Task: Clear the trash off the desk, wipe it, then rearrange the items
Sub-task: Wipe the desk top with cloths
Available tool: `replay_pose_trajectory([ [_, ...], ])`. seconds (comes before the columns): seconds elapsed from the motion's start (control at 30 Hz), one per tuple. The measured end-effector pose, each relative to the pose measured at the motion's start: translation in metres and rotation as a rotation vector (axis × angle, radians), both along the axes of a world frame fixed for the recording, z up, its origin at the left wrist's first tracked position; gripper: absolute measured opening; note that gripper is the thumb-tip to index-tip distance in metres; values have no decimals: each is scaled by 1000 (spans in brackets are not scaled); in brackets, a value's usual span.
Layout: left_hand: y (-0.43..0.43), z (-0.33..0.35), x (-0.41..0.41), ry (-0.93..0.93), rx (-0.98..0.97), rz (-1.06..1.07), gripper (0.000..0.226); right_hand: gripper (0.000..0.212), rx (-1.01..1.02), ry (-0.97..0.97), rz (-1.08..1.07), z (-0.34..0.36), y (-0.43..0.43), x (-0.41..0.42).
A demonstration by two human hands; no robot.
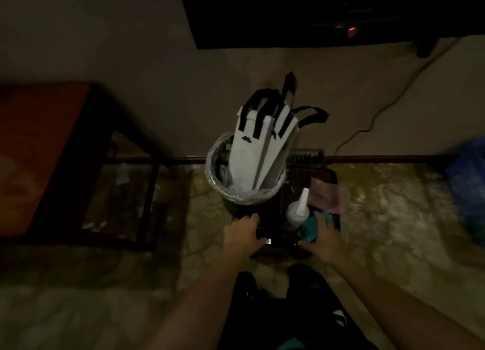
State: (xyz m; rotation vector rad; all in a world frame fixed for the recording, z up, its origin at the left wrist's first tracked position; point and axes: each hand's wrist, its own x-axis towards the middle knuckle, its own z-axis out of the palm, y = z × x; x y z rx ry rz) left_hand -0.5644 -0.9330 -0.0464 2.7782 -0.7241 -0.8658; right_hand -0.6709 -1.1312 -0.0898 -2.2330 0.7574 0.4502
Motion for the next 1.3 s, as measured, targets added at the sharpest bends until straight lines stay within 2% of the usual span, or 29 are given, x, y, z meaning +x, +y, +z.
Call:
replay_pose_trajectory([
  [0.23,-29,-8,-16,27,82,352,38,106,13,-18,203,-25,-56,43],
  [0.5,-65,-23,-39,76,90,604,44,101,249,-65,306,-48,-71,70],
  [0.67,-61,-24,-46,67,138,687,42,78,248,-146,271,-62,-63,75],
  [0.8,-59,-22,-49,45,154,737,41,70,206,-285,305,-62,-63,74],
  [0.97,-60,-16,-58,36,167,778,39,74,238,-340,598,-53,-59,67],
  [1.17,-34,4,-82,66,188,839,38,73,328,-312,693,-15,-34,65],
  [1.3,-1,22,-99,28,155,967,35,53,408,-333,753,13,0,64],
])
